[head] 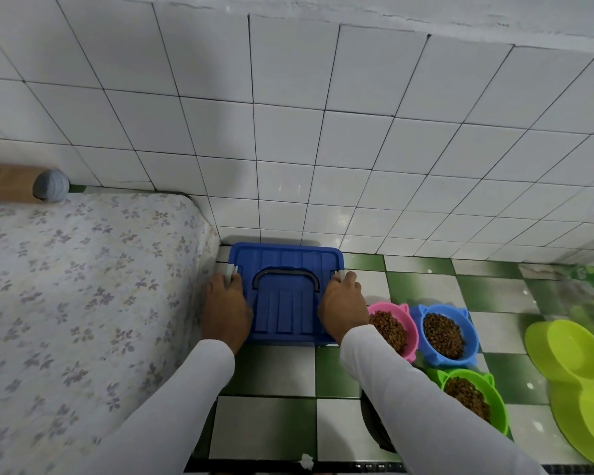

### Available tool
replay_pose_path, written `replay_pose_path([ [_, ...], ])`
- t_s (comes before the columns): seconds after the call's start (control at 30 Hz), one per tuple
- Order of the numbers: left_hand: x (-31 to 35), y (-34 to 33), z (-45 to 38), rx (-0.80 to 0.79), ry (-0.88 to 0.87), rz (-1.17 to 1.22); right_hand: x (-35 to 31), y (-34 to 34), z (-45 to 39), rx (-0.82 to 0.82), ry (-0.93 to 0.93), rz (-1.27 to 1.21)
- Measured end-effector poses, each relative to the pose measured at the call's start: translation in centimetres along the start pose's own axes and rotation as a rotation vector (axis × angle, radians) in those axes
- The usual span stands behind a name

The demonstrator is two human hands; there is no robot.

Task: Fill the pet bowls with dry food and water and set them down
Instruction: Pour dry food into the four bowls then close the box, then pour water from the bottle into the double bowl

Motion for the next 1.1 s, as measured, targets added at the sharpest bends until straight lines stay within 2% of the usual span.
replay_pose_path([
  [0.1, 0.0, -0.1, -0.6, -0.054, 0.006, 0.151, 0.1, -0.1, 0.1, 0.015, -0.013, -0.106],
  [0.2, 0.2, 0.6, -0.2, -0.041, 0.028, 0.285, 0.4, -0.1, -0.1, 0.021, 0.0, -0.19],
  [0.47, 2.7, 0.8, 1.4, -0.097, -0.084, 0.263, 2.4, 0.3, 1.6, 0.05, 0.127, -0.142],
  [0.67, 6.1, 1.3, 2.8, -0.154, -0.166, 0.235, 6.1, 1.4, 3.9, 0.086, 0.147, -0.133],
  [1.1, 14.1, 5.8, 7.0, -0.024, -0.444, 0.178, 14.2, 4.3, 9.4, 0.229, 0.018, -0.076],
])
Point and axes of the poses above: each hand's wrist, its own z-axis away from the middle knuckle, its own y-axis out of the back of the hand, x = y × z, the point moved 7 cm from there along -z, towards the middle knuckle, and after that the axes turned 6 degrees about -x, right-handed, at the moved point
